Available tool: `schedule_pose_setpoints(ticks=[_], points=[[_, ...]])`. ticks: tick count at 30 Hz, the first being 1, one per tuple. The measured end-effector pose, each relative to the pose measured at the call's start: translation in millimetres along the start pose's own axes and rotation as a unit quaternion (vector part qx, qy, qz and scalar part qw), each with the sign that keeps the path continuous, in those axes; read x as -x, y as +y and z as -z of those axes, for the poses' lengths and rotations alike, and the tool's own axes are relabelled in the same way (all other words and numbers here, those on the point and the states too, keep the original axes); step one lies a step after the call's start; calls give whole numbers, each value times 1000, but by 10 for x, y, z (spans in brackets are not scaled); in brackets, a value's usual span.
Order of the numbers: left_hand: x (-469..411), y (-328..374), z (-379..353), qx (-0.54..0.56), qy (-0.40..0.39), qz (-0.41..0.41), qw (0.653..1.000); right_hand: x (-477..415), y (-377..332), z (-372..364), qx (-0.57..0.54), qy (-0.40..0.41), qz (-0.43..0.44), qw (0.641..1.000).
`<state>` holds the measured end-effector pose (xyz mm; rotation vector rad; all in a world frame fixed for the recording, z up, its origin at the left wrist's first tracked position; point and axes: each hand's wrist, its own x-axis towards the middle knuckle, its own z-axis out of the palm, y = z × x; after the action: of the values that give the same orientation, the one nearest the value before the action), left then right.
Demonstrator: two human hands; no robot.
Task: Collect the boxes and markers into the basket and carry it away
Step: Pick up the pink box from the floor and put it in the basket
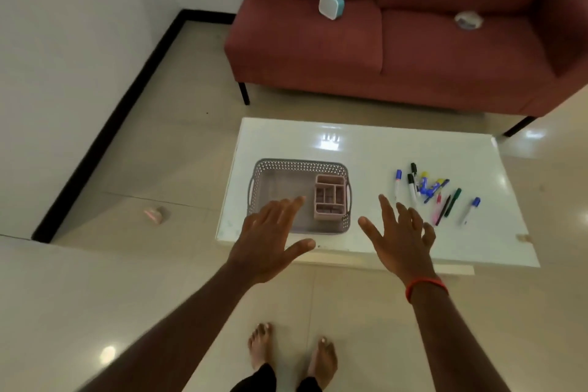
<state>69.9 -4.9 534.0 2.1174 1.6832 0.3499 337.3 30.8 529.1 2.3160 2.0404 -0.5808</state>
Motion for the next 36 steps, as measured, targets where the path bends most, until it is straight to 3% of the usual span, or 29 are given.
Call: schedule_pose_setpoints(ticks=[7,15,36], points=[[238,371,501,-61,37,-7,997,628,-130,438,31,27,82,996],[415,573,605,-97,20,16,995,798,-207,879,52,56,156,985],[510,631,665,-90,53,36,994,709,-398,959,12,65,214,975]])
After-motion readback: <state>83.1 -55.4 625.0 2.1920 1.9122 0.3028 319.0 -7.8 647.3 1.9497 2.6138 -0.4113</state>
